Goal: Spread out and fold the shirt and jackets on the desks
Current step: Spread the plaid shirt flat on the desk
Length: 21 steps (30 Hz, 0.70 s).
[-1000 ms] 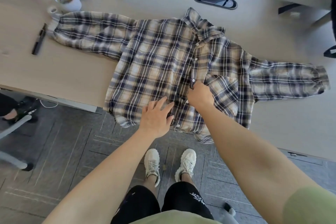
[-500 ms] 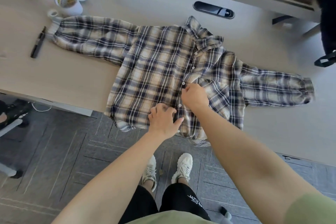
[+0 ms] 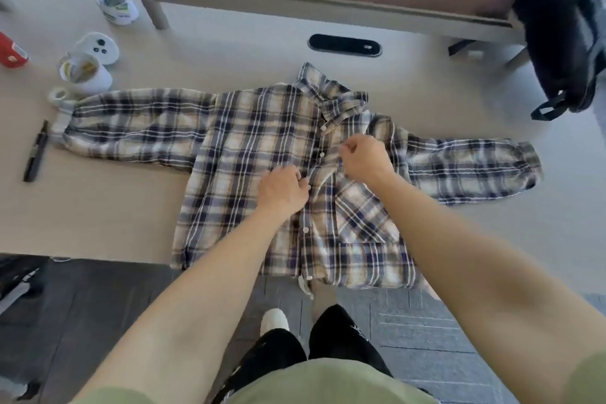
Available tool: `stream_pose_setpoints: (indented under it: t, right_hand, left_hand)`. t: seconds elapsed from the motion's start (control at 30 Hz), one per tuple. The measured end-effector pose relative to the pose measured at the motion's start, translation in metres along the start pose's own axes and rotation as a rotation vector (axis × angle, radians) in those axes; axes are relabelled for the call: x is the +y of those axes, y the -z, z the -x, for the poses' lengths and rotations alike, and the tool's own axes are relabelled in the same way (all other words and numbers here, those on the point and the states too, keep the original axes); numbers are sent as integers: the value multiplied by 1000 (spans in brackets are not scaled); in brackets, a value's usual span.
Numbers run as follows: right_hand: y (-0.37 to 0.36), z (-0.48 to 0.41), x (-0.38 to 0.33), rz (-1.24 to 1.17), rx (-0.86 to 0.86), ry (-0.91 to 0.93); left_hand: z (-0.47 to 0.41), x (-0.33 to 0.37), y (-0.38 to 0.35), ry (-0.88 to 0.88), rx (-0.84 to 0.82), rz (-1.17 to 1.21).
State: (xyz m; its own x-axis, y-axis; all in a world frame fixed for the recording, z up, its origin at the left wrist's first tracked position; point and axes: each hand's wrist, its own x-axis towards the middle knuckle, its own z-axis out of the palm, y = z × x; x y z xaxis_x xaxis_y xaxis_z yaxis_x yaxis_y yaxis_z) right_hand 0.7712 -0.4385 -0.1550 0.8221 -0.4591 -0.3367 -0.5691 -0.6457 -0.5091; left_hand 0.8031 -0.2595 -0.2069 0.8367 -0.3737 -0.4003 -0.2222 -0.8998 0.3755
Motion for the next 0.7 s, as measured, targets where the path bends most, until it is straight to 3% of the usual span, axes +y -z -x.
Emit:
stream_pose_setpoints:
  t: [0.23,0.4,0.5,0.6,0.7]
  right_hand:
    - [45,-127,27,-144,38,-31]
    - [40,-189,42,16,-187,-133]
    - [30,-207,50,-63,-174,-120]
    - [36,-218,50,-216,-50,-70]
    - [48,-234,37,-404,153,-58]
  left_hand:
    - [-123,27,70,-5,65,-34]
    - [-206,41,82,-9,115,-215]
    - [-242,45,82,81,25,-266]
    - [-260,42,81,104,36,-3]
    - [-267,39,86,71,218,273]
